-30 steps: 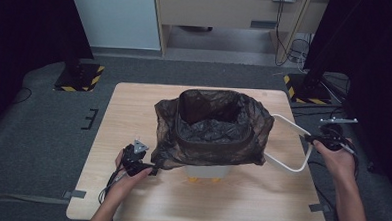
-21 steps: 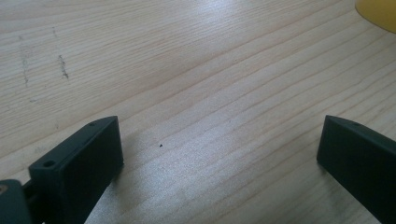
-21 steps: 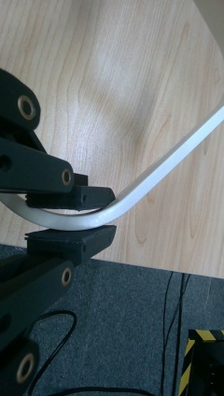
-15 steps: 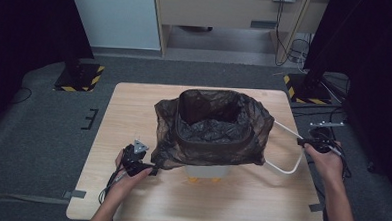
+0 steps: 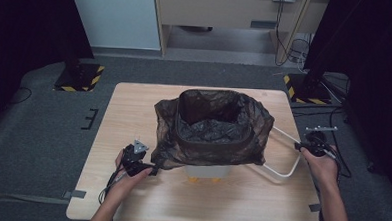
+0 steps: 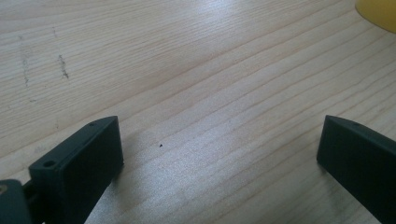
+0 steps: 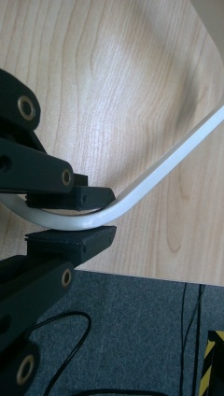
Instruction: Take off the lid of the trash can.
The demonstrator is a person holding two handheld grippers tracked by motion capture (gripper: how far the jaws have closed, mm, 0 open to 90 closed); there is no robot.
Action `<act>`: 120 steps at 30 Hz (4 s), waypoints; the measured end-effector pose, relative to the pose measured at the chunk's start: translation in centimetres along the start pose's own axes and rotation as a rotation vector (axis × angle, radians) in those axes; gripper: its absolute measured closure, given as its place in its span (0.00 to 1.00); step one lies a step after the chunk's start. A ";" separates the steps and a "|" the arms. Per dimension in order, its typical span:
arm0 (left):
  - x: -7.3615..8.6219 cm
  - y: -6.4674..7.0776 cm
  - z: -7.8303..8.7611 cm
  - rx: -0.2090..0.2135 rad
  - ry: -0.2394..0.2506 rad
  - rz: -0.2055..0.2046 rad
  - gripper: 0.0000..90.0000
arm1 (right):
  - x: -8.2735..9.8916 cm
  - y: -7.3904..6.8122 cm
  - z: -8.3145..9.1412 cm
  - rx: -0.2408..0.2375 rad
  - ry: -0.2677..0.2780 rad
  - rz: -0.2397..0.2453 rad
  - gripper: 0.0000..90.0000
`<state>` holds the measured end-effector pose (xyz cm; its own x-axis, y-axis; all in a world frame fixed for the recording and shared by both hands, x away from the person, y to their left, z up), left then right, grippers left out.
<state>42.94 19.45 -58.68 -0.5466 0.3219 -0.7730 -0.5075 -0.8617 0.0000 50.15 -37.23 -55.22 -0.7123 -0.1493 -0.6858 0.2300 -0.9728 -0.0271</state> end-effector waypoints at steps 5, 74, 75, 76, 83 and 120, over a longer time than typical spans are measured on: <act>0.0 0.0 0.0 0.000 0.000 0.000 0.00 | 0.4 0.0 -0.5 0.006 0.003 -0.006 0.89; -9.3 8.8 14.5 0.297 0.305 -0.087 0.03 | -4.9 -9.4 6.9 -0.220 0.146 0.258 0.13; -9.6 8.9 14.6 0.301 0.316 -0.083 0.03 | -5.0 -9.6 7.0 -0.222 0.147 0.257 0.14; -9.9 9.0 14.7 0.313 0.329 -0.080 0.03 | -5.1 -9.7 7.1 -0.221 0.154 0.266 0.14; -11.8 8.8 14.9 0.311 0.399 -0.089 0.15 | -6.4 -11.2 8.5 -0.255 0.192 0.304 0.20; -15.2 9.6 15.8 0.296 0.494 -0.216 0.79 | -12.2 -17.6 14.1 -0.372 0.456 0.486 0.27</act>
<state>35.85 12.51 -36.85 -0.0740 0.1963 -0.9778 -0.7745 -0.6289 -0.0677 45.45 -20.78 -36.07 -0.1481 -0.3791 -0.9134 0.7137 -0.6803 0.1666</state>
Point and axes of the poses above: each handheld gripper's, and its own axes: z roughly backward along the jaws, x roughly out of its underside, y roughly to its right, the point moved 7 cm from there along -z, roughly forward along the jaws, and after that the axes turned 6 degrees about y, right-handed, at the moved point
